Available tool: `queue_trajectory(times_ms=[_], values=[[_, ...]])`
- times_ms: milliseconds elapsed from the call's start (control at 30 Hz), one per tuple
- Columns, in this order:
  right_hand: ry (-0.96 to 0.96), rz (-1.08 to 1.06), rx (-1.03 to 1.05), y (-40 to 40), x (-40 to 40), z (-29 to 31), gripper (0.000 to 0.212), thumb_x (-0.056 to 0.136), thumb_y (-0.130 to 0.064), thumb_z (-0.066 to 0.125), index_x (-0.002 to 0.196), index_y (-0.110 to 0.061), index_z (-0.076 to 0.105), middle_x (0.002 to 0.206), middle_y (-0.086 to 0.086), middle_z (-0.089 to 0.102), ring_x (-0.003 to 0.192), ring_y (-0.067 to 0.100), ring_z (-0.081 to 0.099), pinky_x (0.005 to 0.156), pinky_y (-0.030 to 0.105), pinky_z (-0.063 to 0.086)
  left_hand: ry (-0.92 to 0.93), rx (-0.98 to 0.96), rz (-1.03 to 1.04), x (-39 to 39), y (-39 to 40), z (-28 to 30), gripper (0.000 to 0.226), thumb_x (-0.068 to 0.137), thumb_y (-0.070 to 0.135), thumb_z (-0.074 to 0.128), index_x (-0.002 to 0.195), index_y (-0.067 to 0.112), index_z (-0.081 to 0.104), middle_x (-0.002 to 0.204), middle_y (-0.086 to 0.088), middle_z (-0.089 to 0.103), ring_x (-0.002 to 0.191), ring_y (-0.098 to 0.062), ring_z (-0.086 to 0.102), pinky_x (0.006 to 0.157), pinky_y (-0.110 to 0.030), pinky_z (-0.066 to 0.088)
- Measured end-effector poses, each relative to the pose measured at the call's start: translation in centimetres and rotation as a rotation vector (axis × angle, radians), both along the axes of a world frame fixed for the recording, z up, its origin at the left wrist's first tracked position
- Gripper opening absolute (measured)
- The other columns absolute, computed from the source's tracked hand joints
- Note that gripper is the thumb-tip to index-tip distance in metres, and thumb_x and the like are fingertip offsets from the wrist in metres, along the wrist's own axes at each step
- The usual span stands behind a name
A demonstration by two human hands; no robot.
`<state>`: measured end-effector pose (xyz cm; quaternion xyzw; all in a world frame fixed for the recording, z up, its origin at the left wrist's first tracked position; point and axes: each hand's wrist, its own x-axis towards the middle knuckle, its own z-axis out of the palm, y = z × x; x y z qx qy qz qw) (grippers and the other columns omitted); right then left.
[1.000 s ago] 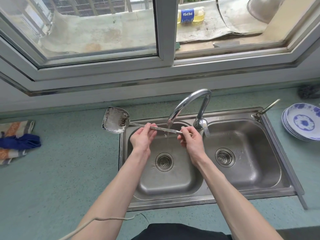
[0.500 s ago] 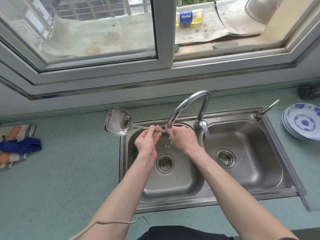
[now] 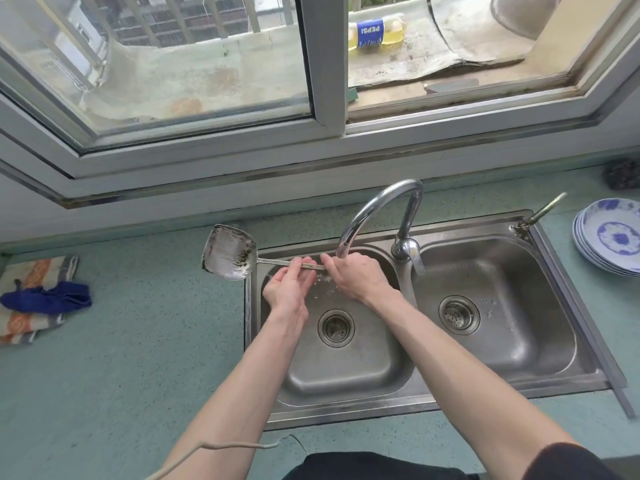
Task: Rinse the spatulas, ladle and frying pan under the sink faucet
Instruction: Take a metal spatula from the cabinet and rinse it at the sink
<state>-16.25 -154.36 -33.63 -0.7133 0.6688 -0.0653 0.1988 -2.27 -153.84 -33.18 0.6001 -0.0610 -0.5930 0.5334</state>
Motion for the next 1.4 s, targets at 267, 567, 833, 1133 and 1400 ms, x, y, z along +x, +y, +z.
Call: queue_trajectory(times_ms=[267,567,833,1133,1400], values=[[-0.06,0.0,0.023,0.5,-1.9,-0.2,0.063,0.108,-0.057,0.025,0.064,-0.018,0.049,0.079,0.011,0.071,0.085,0.038,0.069,0.075,0.044,0.055,-0.017,-0.006,-0.02,1.3,-0.5,0.3,0.005,0.094,0.003,0.07,0.091,0.002,0.066,0.083,-0.013,0.077,0.074,-0.018,0.075,0.074,-0.03,0.063],[-0.157,-0.02,0.109,-0.3,1.2,0.9,0.057,0.108,-0.056,0.024,0.116,-0.021,0.069,0.116,0.025,0.069,0.111,0.043,0.066,0.096,0.048,0.05,0.012,-0.027,-0.084,-1.1,-0.1,0.5,0.007,0.094,0.0,0.07,0.09,0.0,0.064,0.085,-0.015,0.077,0.077,-0.024,0.077,0.079,-0.035,0.064],[-0.225,0.012,0.093,0.4,-4.2,-0.4,0.055,0.112,-0.043,0.033,0.071,-0.017,0.06,0.076,0.01,0.067,0.075,0.029,0.061,0.072,0.04,0.049,0.031,-0.05,-0.092,-0.6,-1.1,0.7,0.022,0.094,0.003,0.071,0.112,-0.006,0.064,0.098,-0.022,0.077,0.089,-0.027,0.077,0.079,-0.034,0.064],[-0.038,-0.069,0.061,2.4,-5.8,1.5,0.068,0.105,-0.064,0.023,0.069,-0.02,0.059,0.077,0.005,0.069,0.086,0.034,0.069,0.077,0.044,0.054,0.053,-0.076,-0.155,-3.0,-0.1,0.6,0.01,0.092,0.0,0.071,0.097,0.003,0.063,0.094,-0.015,0.076,0.08,-0.019,0.075,0.082,-0.032,0.063],[-0.154,-0.251,0.084,5.1,-4.4,1.6,0.067,0.108,-0.059,0.024,0.101,-0.018,0.077,0.105,0.015,0.076,0.106,0.04,0.067,0.085,0.045,0.051,0.052,-0.121,-0.275,-6.4,2.7,0.2,0.011,0.091,-0.003,0.071,0.101,-0.006,0.066,0.092,-0.014,0.074,0.088,-0.021,0.074,0.077,-0.027,0.061]])
